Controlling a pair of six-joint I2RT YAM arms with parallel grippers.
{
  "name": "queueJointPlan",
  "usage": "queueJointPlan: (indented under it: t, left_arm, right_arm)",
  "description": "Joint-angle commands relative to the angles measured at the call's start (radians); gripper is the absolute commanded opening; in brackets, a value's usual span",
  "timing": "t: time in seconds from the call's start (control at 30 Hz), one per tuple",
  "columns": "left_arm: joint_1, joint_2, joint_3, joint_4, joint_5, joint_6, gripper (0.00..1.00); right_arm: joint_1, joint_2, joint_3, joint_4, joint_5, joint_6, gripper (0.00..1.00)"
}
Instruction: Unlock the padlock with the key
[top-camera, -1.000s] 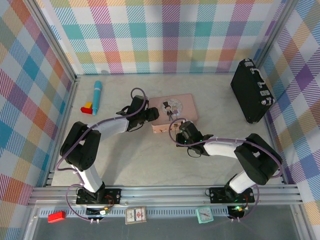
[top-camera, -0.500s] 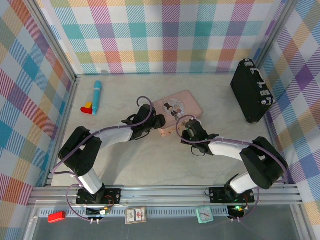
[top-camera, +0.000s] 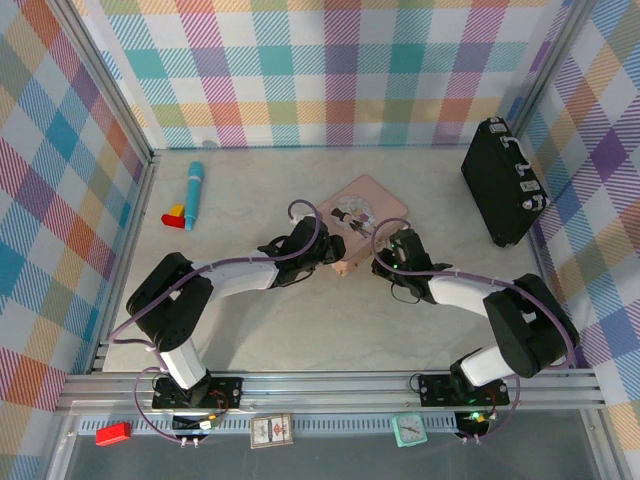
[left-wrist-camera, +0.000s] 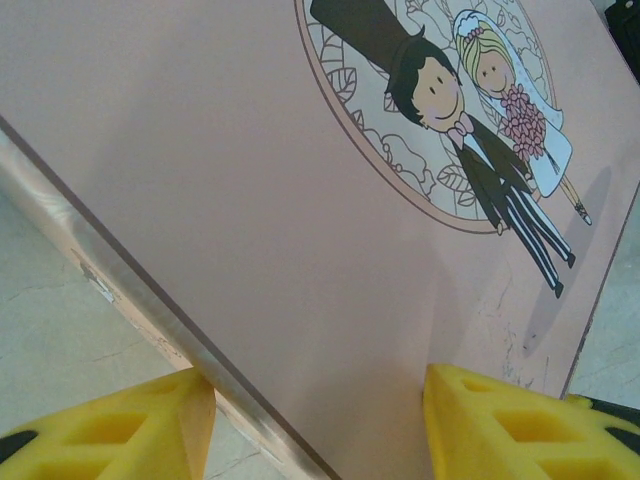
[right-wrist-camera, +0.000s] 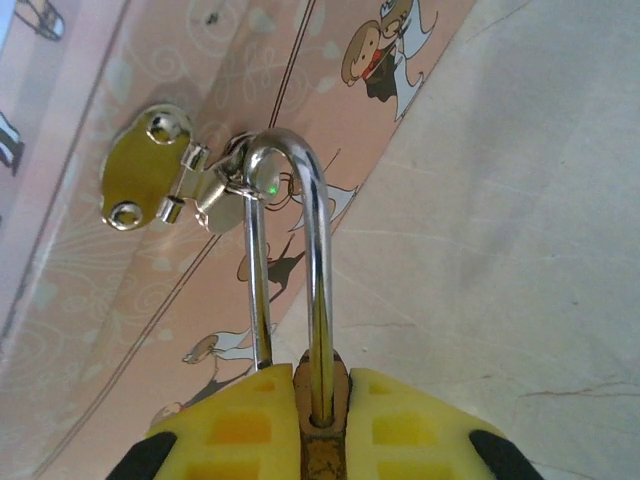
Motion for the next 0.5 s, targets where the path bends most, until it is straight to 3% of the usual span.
queueJointPlan:
  t: [0.0,0.47]
  left_arm:
    - [-0.033,0.05,-0.041,-0.163,0.026,0.004,0.55]
    - [-0.033,0.054,-0.037,-0.17,0.017,0.002,0.55]
  right_arm:
    - [-0.04,0.009,0.029,0.099,-0.048,0.021,0.0]
    - [-0.101,0.016,0.075,0.095,-0.075,-0.052,0.0]
